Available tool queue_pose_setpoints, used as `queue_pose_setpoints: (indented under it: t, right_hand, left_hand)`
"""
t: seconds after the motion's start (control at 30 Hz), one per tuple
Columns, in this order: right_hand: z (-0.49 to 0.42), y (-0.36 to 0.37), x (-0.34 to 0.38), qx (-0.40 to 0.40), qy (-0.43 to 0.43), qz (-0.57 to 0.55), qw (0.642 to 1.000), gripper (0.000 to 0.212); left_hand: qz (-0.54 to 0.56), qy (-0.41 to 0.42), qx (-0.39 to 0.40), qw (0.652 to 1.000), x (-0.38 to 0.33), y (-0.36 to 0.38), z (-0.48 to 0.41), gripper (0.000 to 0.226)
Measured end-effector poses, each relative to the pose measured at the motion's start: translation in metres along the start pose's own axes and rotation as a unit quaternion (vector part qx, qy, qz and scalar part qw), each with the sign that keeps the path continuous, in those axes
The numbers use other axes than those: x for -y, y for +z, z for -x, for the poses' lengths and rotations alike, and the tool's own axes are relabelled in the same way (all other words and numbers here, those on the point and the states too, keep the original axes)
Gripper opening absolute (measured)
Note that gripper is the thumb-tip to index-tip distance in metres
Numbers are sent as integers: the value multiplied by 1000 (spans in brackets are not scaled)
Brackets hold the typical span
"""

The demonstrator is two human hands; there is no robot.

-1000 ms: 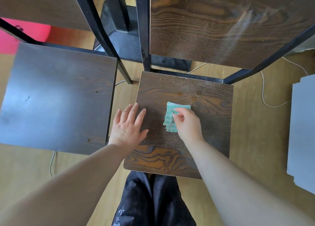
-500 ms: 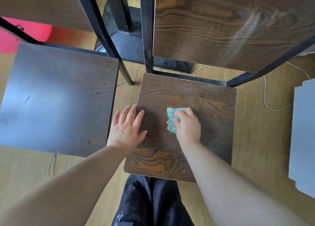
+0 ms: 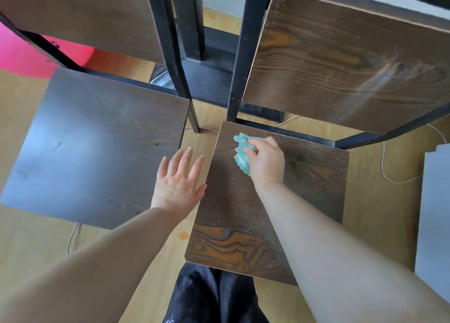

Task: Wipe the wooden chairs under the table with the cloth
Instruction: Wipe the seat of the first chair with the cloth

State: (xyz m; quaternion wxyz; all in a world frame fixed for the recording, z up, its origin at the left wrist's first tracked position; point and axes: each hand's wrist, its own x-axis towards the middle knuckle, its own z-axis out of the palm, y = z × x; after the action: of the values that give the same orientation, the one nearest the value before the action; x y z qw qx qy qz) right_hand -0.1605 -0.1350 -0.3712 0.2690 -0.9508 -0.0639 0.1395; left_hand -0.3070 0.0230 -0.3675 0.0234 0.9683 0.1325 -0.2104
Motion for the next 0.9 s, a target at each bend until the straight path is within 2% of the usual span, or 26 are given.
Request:
queue_pose_setpoints:
  t: [0.23, 0.5, 0.7, 0.9]
  right_hand:
    - [-43, 20, 45, -2, -28, 20, 999, 28]
    - [-36, 45, 40, 42, -34, 67, 996, 43]
    - [-34, 46, 33, 31, -50, 70, 996, 36]
    - [15, 52, 11, 34, -73, 50, 995, 32]
  left_hand:
    - [6, -28, 3, 1000, 16, -3, -14, 72]
    - [27, -6, -2, 1000, 19, -6, -19, 76]
    - [35, 10, -3, 999, 21, 0, -12, 74]
    - [26, 19, 1, 999, 26, 10, 8, 73]
